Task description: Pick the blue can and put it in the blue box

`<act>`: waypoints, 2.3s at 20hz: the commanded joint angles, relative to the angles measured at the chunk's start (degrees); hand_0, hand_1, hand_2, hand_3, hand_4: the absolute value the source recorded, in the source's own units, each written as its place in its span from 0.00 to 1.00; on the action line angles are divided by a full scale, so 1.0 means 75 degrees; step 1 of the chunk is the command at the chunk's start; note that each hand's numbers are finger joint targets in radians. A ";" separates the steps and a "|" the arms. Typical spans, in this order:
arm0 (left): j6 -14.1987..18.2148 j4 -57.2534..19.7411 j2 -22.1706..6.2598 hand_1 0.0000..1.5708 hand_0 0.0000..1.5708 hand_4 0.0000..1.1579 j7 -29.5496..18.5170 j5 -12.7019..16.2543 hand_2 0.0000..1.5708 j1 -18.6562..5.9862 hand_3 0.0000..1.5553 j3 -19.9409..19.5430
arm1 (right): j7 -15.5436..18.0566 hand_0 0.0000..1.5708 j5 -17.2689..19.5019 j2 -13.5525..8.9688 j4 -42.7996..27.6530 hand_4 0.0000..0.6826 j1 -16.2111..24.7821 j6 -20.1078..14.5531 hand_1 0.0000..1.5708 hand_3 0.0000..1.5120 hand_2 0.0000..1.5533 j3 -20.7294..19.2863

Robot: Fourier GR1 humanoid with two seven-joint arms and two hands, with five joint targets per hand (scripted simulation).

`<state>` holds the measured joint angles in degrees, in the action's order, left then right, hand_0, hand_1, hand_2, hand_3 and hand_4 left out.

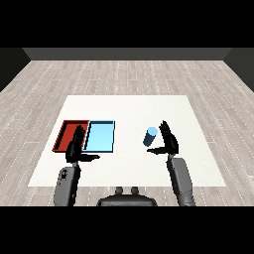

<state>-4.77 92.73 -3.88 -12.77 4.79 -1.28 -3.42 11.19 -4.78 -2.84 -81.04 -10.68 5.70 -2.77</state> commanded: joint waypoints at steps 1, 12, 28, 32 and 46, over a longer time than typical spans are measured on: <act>-0.0277 -0.0224 -0.0054 0.00 0.00 0.00 -0.0538 0.0224 0.00 -0.0062 0.00 -0.0176 | 0.0832 0.00 -0.0199 -0.0135 0.0940 0.00 -0.0503 0.0404 0.00 0.00 0.00 -0.0271; 0.0160 -0.0347 0.0322 0.00 0.00 0.00 -0.0417 -0.0236 0.00 -0.0275 0.00 0.0220 | 0.0310 0.00 -0.0223 -0.0052 0.0531 0.00 -0.0269 -0.0188 0.00 0.00 0.00 -0.0328; -0.0715 -0.0354 -0.0189 0.00 0.00 0.00 -0.0727 0.0636 0.00 0.0193 0.00 -0.0456 | 0.1064 0.00 -0.0534 -0.0306 0.3756 0.00 -0.1944 -0.0111 0.00 0.00 0.00 -0.0917; -0.0390 -0.0013 -0.0032 0.00 0.00 0.00 -0.0360 0.0383 0.00 0.0064 0.00 -0.0193 | 0.1544 0.00 -0.0607 -0.0387 0.4715 0.00 -0.2316 0.0138 0.00 0.00 0.00 -0.1013; -0.0346 -0.0290 -0.0029 0.00 0.00 0.00 -0.0620 0.0381 0.00 -0.0060 0.00 -0.0338 | 0.1866 0.00 -0.0787 -0.0189 0.6374 0.00 -0.3498 -0.0172 0.00 0.00 0.00 -0.1220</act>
<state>-7.38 91.87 -3.55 -16.69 7.43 -0.70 -4.86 27.38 -10.15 -3.67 -32.91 -34.80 5.48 -11.80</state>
